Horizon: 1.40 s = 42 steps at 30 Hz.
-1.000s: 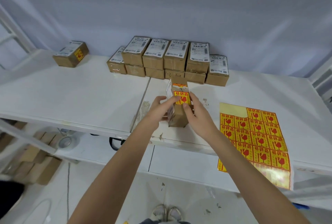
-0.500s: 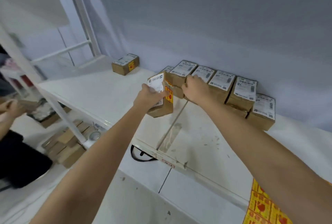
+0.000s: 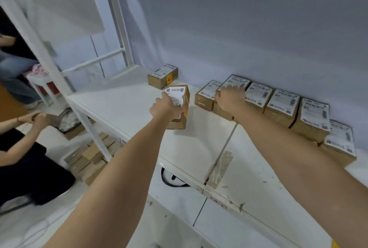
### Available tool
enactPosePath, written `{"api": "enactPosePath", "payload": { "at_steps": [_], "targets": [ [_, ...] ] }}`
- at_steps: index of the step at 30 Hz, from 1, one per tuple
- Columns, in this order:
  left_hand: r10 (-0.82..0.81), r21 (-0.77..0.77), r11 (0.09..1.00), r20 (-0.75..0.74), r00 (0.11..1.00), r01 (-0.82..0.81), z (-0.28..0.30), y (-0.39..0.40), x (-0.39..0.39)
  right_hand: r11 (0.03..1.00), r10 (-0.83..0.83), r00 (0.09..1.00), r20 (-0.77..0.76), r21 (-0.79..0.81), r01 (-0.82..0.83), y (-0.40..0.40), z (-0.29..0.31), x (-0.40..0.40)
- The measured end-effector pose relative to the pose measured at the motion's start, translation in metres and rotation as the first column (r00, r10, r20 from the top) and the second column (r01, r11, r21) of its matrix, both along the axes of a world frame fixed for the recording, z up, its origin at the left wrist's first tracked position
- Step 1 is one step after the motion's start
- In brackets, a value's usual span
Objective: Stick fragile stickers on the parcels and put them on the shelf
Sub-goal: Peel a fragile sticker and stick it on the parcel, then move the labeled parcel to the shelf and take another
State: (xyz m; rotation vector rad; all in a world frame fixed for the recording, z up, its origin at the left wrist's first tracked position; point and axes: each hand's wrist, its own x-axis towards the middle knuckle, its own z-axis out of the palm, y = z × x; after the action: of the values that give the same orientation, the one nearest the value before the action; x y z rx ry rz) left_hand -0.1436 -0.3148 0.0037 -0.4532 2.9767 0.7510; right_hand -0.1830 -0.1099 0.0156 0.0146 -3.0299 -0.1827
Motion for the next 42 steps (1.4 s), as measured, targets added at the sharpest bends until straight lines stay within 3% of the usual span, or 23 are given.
{"api": "enactPosePath", "payload": {
  "at_steps": [7,14,24,30,42],
  "targets": [
    [-0.082,-0.011,0.997,-0.016,0.997,0.082,-0.001,-0.042,-0.041,0.984,-0.169,0.984,-0.06,0.054,0.172,-0.014,0.005,-0.013],
    [-0.163,-0.074,0.985,-0.044,0.986,0.159,-0.001,-0.081,-0.075,0.874,-0.476,0.873,0.104,-0.058,0.483,-0.009,0.007,-0.027],
    [-0.189,-0.056,0.981,-0.046,0.981,0.187,0.002,-0.097,-0.112,0.809,-0.567,0.814,0.123,-0.102,0.579,-0.023,0.012,-0.049],
    [-0.194,-0.083,0.979,-0.064,0.979,0.188,0.007,-0.088,-0.139,0.773,-0.624,0.765,0.162,-0.019,0.635,-0.021,0.016,-0.07],
    [-0.213,-0.117,0.973,-0.107,0.971,0.201,0.029,-0.091,-0.179,0.768,-0.633,0.762,0.14,-0.016,0.641,-0.029,0.031,-0.093]
  ]
}}
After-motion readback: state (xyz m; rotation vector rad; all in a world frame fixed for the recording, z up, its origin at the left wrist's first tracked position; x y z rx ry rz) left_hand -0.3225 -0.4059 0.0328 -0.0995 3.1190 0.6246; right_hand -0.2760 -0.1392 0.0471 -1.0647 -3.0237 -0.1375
